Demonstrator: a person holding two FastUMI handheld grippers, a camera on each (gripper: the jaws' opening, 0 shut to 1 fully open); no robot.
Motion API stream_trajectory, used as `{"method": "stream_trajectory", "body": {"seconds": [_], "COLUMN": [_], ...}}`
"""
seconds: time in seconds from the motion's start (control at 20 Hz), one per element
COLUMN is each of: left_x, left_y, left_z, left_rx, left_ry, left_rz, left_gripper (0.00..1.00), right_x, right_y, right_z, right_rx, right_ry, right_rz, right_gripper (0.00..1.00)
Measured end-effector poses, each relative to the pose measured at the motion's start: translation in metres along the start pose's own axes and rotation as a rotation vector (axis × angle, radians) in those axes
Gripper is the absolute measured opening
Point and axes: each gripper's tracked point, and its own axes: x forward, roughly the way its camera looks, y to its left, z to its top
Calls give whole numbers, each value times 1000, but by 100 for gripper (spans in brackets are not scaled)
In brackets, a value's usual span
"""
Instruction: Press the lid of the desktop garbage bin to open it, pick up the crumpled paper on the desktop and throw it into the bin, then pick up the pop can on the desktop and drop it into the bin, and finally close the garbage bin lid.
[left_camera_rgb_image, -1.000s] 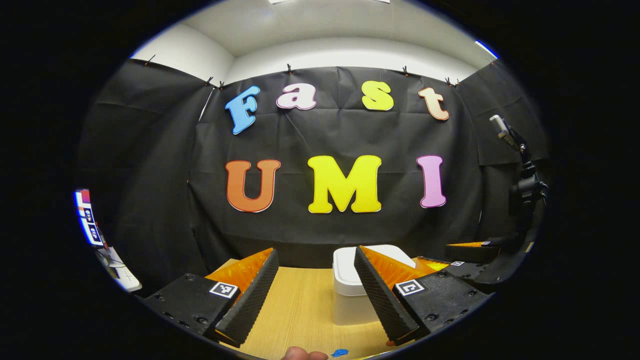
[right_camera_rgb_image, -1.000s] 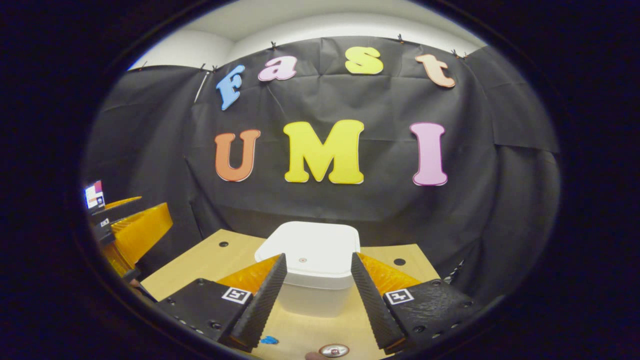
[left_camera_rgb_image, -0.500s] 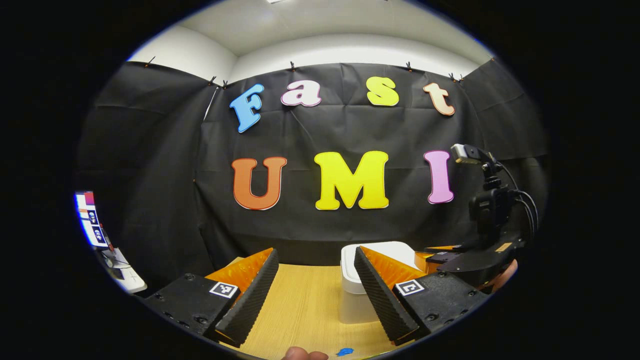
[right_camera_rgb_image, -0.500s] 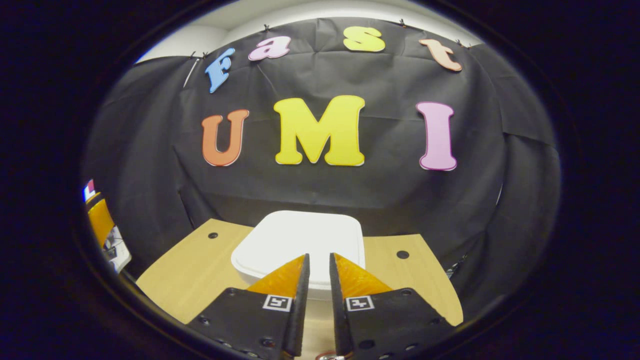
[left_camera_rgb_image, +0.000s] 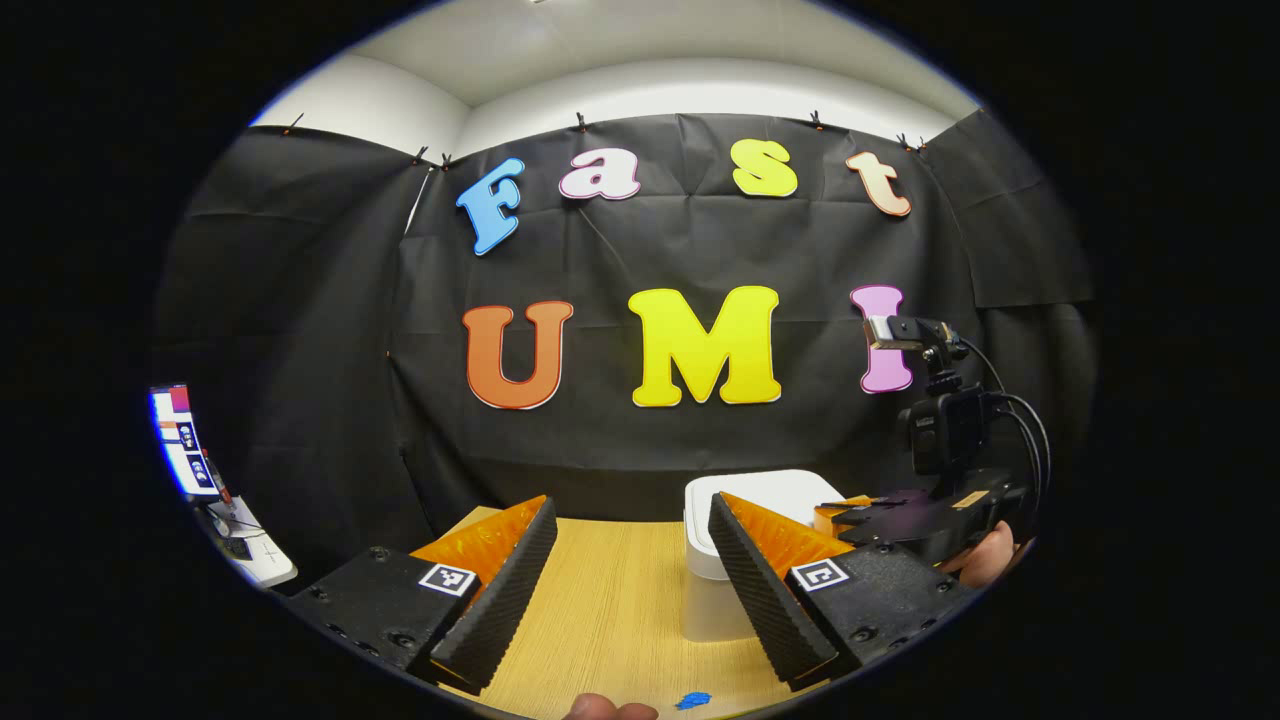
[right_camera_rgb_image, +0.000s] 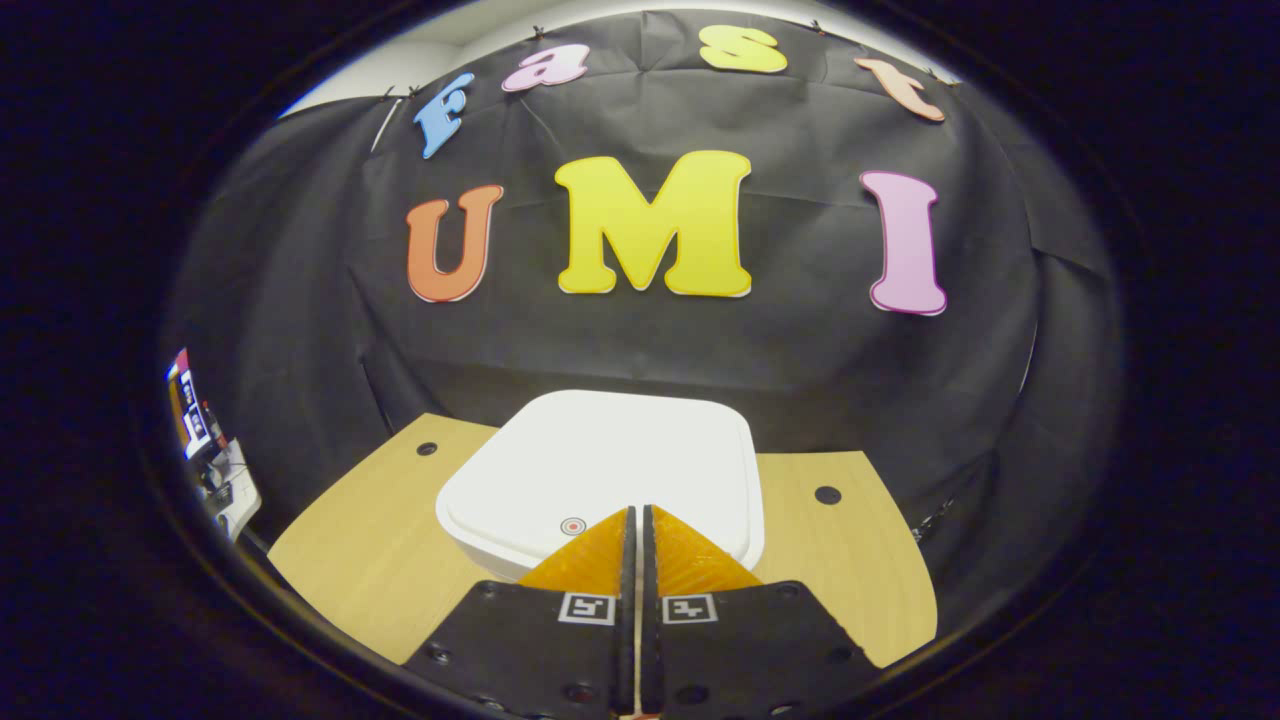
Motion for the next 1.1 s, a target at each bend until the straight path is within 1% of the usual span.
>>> {"method": "stream_trajectory", "body": {"seconds": [0.05, 0.1, 0.15, 0.3, 0.45, 0.5, 0.55, 0.65, 0.7, 0.75, 0.85, 0.9, 1.05, 1.1], "left_x": [1, 2, 4, 2, 3, 2, 1, 1, 1, 1, 0, -1, -3, -5], "left_y": [-1, -2, -4, -9, -10, -10, -10, -10, -11, -7, -5, -6, -6, -5], "left_z": [-1, -3, -8, -16, -17, -19, -21, -29, -31, -33, -38, -39, -40, -39], "left_rx": [2, -1, -12, -50, -46, -48, -51, -54, -56, -60, -74, -79, -68, -59], "left_ry": [1, 7, 21, 43, 47, 51, 57, 73, 75, 79, 92, 98, 102, 96], "left_rz": [2, 1, -2, -15, -23, -26, -29, -38, -42, -38, -38, -40, -44, -41], "left_gripper": [98, 98, 98, 99, 98, 98, 98, 98, 98, 98, 98, 98, 98, 99], "right_x": [2, 5, 5, 4, -3, -7, -14, -23, -28, -34, -43, -40, -27, -25], "right_y": [0, -2, -4, -5, -5, -10, -11, -5, -6, -8, -7, -4, 10, 11], "right_z": [1, -7, -5, -7, 3, 7, 13, 22, 25, 31, 42, 42, 31, 34], "right_rx": [1, -29, -37, 18, 41, 42, 49, 51, 39, 26, 12, 0, -59, -70], "right_ry": [-3, 22, 16, 40, 9, -7, -29, -63, -78, -100, -147, -148, -80, -75], "right_rz": [-4, -6, -8, -13, -30, -55, -55, -28, -24, -30, -22, -18, 9, 0], "right_gripper": [2, 2, 3, 3, 2, 2, 14, 58, 67, 86, 91, 91, 88, 86]}}
